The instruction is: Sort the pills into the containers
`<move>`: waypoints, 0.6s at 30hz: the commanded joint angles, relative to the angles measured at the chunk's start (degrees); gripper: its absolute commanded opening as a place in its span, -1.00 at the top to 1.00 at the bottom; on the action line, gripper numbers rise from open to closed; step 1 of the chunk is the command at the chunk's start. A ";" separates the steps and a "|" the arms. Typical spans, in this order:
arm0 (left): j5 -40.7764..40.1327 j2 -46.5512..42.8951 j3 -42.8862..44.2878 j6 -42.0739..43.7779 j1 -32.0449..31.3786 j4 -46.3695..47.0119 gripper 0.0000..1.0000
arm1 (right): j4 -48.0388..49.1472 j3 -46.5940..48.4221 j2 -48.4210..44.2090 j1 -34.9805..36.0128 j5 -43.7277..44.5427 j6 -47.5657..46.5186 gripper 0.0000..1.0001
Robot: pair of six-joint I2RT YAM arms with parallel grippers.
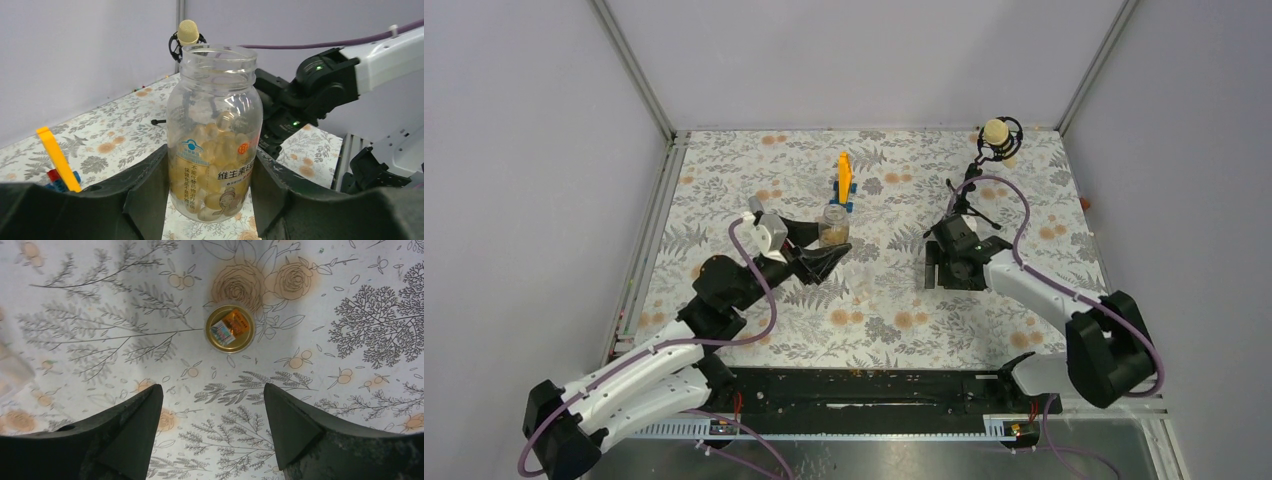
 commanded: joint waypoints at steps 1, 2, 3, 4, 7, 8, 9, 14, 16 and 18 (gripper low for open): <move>7.34 1.68 -2.11 -6.50 1.88 12.21 1.00 | 0.61 2.64 4.18 -0.36 5.88 1.07 -0.60; 8.25 2.25 -2.47 -6.99 2.04 12.93 1.00 | 1.68 2.44 4.90 -0.36 6.21 0.70 -0.60; 9.13 2.83 -2.70 -7.46 2.08 13.62 1.00 | 2.48 2.34 5.62 -0.35 6.80 0.41 -0.60; 9.83 3.37 -2.83 -7.88 2.12 14.06 1.00 | 2.92 2.42 6.35 -0.34 7.50 0.38 -0.60; 11.32 4.52 -2.84 -8.36 2.24 14.57 1.00 | 4.75 2.75 8.79 -0.42 8.55 -0.14 -0.61; 11.50 4.58 -2.69 -8.27 2.21 14.38 1.00 | 5.51 2.80 9.53 -0.43 8.38 -0.40 -0.61; 11.63 4.67 -2.52 -8.04 2.18 14.08 1.00 | 6.04 2.92 10.29 -0.48 8.22 -0.54 -0.61; 12.04 4.66 -1.38 -6.99 2.28 11.20 1.00 | 7.87 3.26 13.19 -1.46 7.32 0.37 -0.59; 12.19 4.68 -1.19 -6.86 2.30 10.58 1.00 | 8.53 3.19 13.76 -1.66 7.28 0.64 -0.59; 12.32 4.68 -1.17 -6.88 2.29 10.34 1.00 | 9.27 2.69 13.86 -1.78 7.84 0.88 -0.58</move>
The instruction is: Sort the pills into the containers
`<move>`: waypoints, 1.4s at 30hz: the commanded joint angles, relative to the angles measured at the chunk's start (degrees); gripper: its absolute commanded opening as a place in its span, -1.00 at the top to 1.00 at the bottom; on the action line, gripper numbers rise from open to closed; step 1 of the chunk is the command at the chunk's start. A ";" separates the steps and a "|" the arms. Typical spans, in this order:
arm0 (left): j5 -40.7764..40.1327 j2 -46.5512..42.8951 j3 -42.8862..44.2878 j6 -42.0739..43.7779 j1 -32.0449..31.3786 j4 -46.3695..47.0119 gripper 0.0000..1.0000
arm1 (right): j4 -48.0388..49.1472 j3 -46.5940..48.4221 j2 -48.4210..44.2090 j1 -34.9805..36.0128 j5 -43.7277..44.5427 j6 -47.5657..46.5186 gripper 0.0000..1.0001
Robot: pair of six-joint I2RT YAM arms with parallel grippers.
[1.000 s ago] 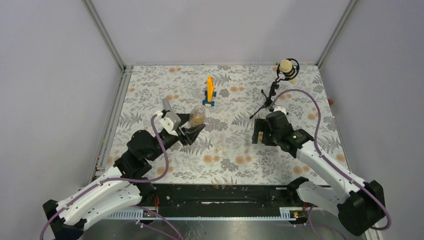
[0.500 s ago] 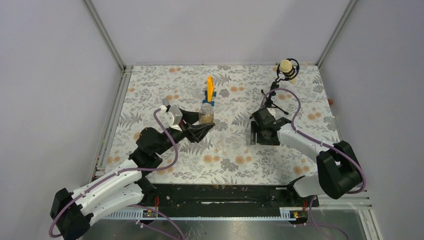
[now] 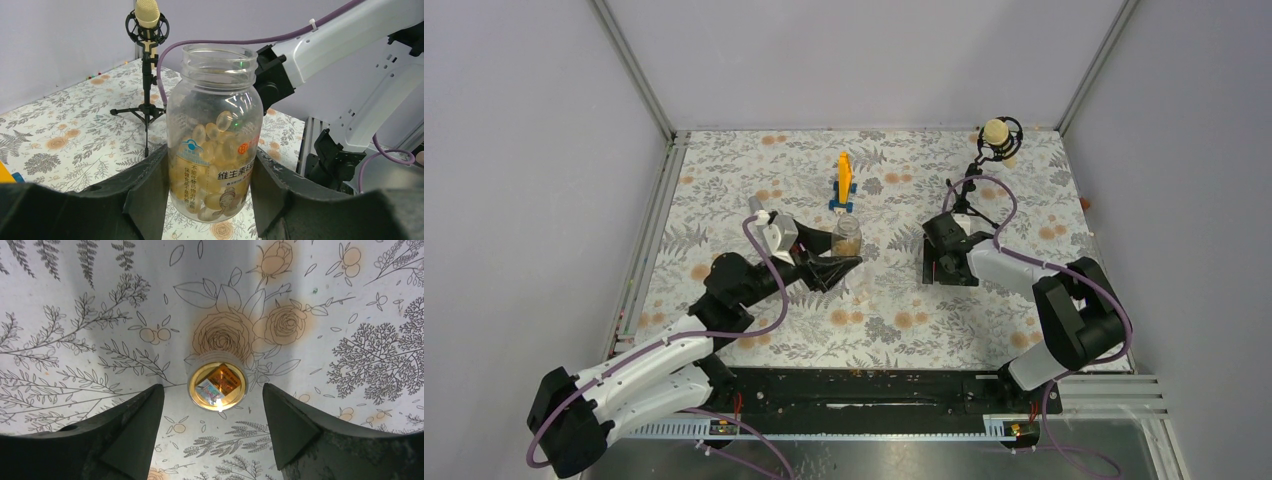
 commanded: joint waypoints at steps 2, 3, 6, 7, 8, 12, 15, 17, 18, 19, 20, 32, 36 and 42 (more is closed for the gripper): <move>1.98 -0.16 1.70 0.06 0.31 2.65 1.00 | 3.09 1.08 0.60 -0.90 2.70 1.20 -0.58; 2.01 0.09 1.78 0.09 0.27 2.57 1.00 | 3.34 1.01 0.54 -1.08 2.66 1.08 -0.56; 2.45 0.69 2.21 -0.15 0.28 2.30 1.00 | 3.34 1.28 0.83 -1.77 2.09 1.03 -0.46; 2.63 0.82 2.35 -0.19 0.28 2.15 1.00 | 3.32 1.37 0.83 -2.00 1.56 0.96 -0.39; 2.68 0.79 2.42 -0.20 0.31 2.04 1.00 | 3.23 1.47 0.85 -2.16 1.13 0.97 -0.32; 2.63 0.59 2.58 -0.24 0.29 1.39 1.00 | 2.07 1.74 0.72 -2.50 -0.48 1.16 -0.23; 2.69 0.41 2.69 -0.41 0.26 0.92 1.00 | 0.98 2.10 0.65 -2.69 -1.94 1.96 -0.25; 2.74 0.40 2.69 -0.59 0.27 0.76 1.00 | 0.62 2.26 0.66 -2.74 -3.35 2.58 -0.22; 2.72 0.40 2.69 -0.71 0.27 0.78 1.00 | 0.64 2.33 0.64 -2.79 -4.24 2.74 -0.19; 2.71 0.40 2.69 -0.79 0.33 0.72 1.00 | 0.68 2.42 0.77 -2.71 -4.96 2.92 -0.12; 2.71 0.36 2.64 -0.89 0.32 0.70 1.00 | 0.56 2.59 0.99 -2.70 -5.55 3.12 -0.05; 3.94 3.29 2.74 0.50 0.33 -2.56 1.00 | -3.27 4.16 -9.67 -2.74 -6.98 -0.34 0.21; 5.61 7.19 3.96 2.14 0.19 -4.28 1.00 | -5.61 5.99 -19.22 -2.72 -14.36 -3.96 0.20; 9.93 12.44 8.54 10.48 -0.14 -12.13 1.00 | -7.21 9.94 -31.77 -2.74 -37.91 -9.77 0.20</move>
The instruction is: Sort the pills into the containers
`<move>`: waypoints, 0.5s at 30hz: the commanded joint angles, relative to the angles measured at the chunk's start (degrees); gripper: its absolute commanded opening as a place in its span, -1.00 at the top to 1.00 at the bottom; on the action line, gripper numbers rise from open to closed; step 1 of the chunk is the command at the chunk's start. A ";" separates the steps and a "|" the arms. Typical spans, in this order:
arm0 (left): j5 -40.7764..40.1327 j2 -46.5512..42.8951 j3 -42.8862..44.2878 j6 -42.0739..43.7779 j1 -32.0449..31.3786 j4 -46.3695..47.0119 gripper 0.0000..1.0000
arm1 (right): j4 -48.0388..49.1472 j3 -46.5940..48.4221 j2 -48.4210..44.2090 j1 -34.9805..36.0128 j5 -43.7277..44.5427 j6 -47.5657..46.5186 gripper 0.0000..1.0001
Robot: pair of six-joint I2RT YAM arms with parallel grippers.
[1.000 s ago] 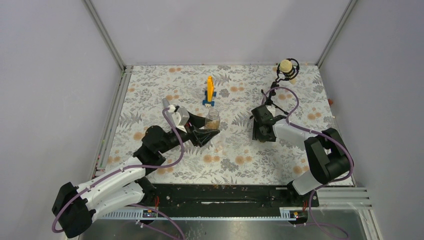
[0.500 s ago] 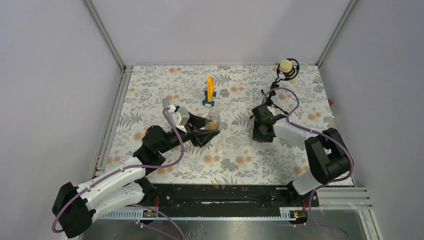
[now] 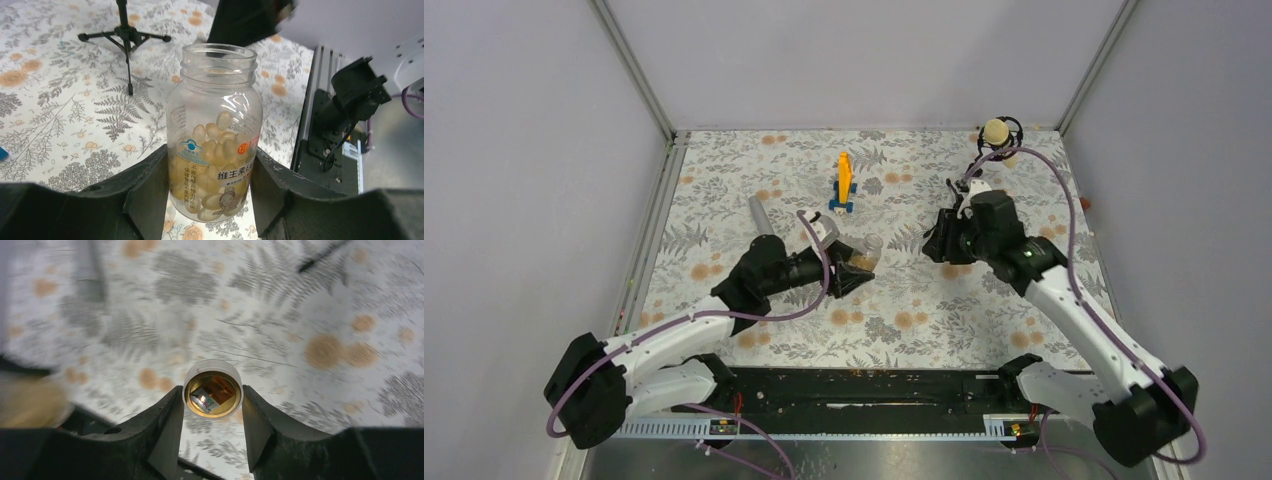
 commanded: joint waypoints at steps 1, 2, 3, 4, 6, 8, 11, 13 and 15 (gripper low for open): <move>5.12 2.27 7.75 9.00 -0.32 -6.06 1.00 | -1.10 3.86 -8.11 -0.19 -21.87 -5.40 0.19; 5.75 2.98 9.29 10.75 -0.41 -9.01 1.00 | -0.38 3.99 -9.67 -0.19 -25.07 -5.44 0.19; 6.38 3.54 10.69 13.08 -0.77 -11.49 1.00 | 0.55 4.16 -10.96 -0.20 -27.89 -5.19 0.19; 6.98 4.19 12.09 14.96 -1.03 -13.81 1.00 | 1.33 4.31 -11.88 -0.15 -30.24 -4.85 0.18; 7.76 5.66 14.42 17.62 -1.79 -17.55 1.00 | 2.44 4.74 -13.15 -0.14 -33.68 -4.27 0.17; 7.65 6.72 16.28 19.77 -2.50 -20.38 1.00 | 2.44 5.43 -13.85 -0.15 -35.21 -4.45 0.16; 7.53 7.86 17.89 20.97 -3.47 -22.22 1.00 | 2.53 6.31 -13.95 -0.07 -35.46 -4.63 0.15; 7.42 8.31 18.53 21.34 -4.13 -22.67 1.00 | 2.52 6.81 -13.76 -0.06 -35.12 -4.73 0.14; 7.06 8.72 19.01 21.46 -4.65 -22.76 1.00 | 2.24 7.32 -13.18 -0.06 -35.12 -5.18 0.14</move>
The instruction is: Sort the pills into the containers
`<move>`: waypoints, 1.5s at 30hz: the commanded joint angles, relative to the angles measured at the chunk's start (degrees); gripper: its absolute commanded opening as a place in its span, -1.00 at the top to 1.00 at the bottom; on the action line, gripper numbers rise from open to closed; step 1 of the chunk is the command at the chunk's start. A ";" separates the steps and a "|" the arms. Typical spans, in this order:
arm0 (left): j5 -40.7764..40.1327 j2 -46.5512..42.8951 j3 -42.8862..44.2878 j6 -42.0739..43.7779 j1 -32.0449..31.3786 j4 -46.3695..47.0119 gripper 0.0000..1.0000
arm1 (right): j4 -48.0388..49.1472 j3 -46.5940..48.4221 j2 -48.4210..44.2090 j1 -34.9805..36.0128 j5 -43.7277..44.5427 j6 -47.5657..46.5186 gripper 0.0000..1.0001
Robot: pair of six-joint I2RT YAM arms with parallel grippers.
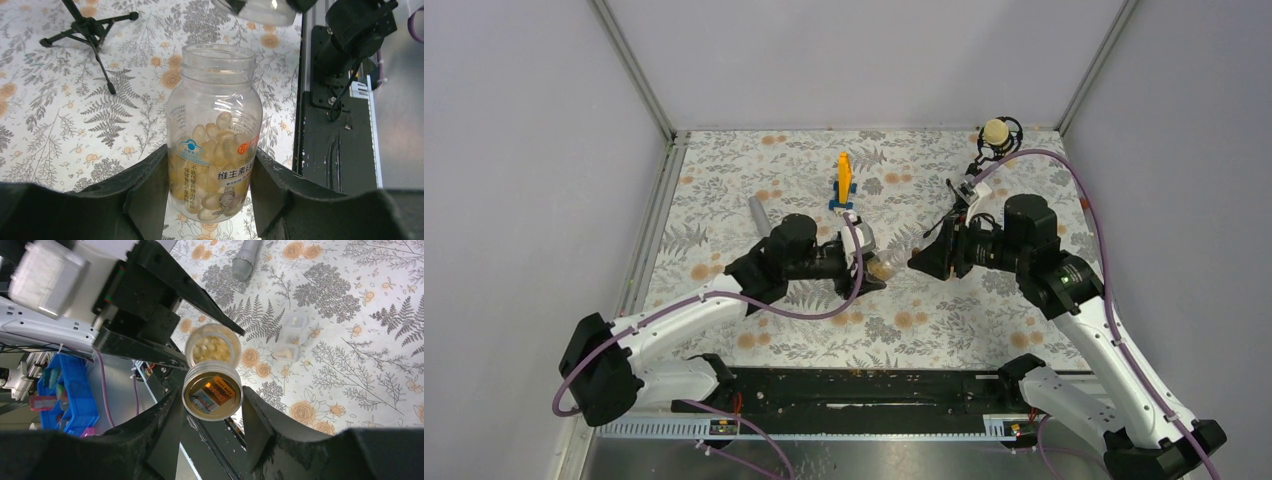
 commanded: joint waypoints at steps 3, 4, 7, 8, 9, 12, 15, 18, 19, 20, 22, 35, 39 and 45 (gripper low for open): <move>1.89 1.29 4.24 3.03 -1.70 -1.45 1.00 | -0.15 3.51 1.40 0.03 -3.66 -2.10 0.14; 2.18 1.63 4.73 3.08 -1.95 -1.83 1.00 | -0.48 3.52 1.55 0.06 -3.74 -2.29 0.14; 2.07 2.23 5.52 3.45 -2.82 -2.41 1.00 | -2.24 3.98 2.23 0.30 -3.45 -3.36 0.14; 2.13 2.37 5.69 3.57 -2.97 -2.41 1.00 | -2.86 4.11 2.47 0.34 -3.24 -3.68 0.14; 2.18 2.47 5.91 3.69 -3.17 -2.41 1.00 | -3.49 4.27 2.82 0.30 -3.21 -3.84 0.14; 2.39 2.56 6.40 4.20 -3.51 -2.65 1.00 | -4.59 4.52 3.56 0.42 -3.00 -3.98 0.14; 3.74 2.91 6.99 4.72 -3.66 -3.11 1.00 | -5.18 4.90 4.06 0.47 -3.18 -3.56 0.12; 4.81 3.37 7.56 4.77 -3.96 -3.11 1.00 | -6.80 5.65 4.97 0.54 -3.43 -3.77 0.13; 4.85 3.55 7.77 4.81 -4.06 -3.11 1.00 | -7.05 5.71 5.08 0.58 -3.50 -3.58 0.12; 4.71 3.70 7.95 4.92 -4.06 -3.16 1.00 | -7.15 5.72 5.17 0.55 -3.51 -3.38 0.13; 4.06 4.04 8.29 5.03 -4.16 -3.20 1.00 | -7.59 5.92 5.36 0.55 -4.12 -3.17 0.13; 0.04 5.77 10.71 3.80 -4.19 -4.38 1.00 | -12.05 6.03 5.83 1.48 -2.84 -5.34 0.14; -0.45 4.89 9.73 3.78 -4.17 -3.60 1.00 | -12.68 6.07 5.69 1.62 -0.44 -5.62 0.13; 2.13 4.12 8.71 3.89 -4.16 -1.62 1.00 | -11.46 6.49 5.63 1.62 0.49 -4.42 0.14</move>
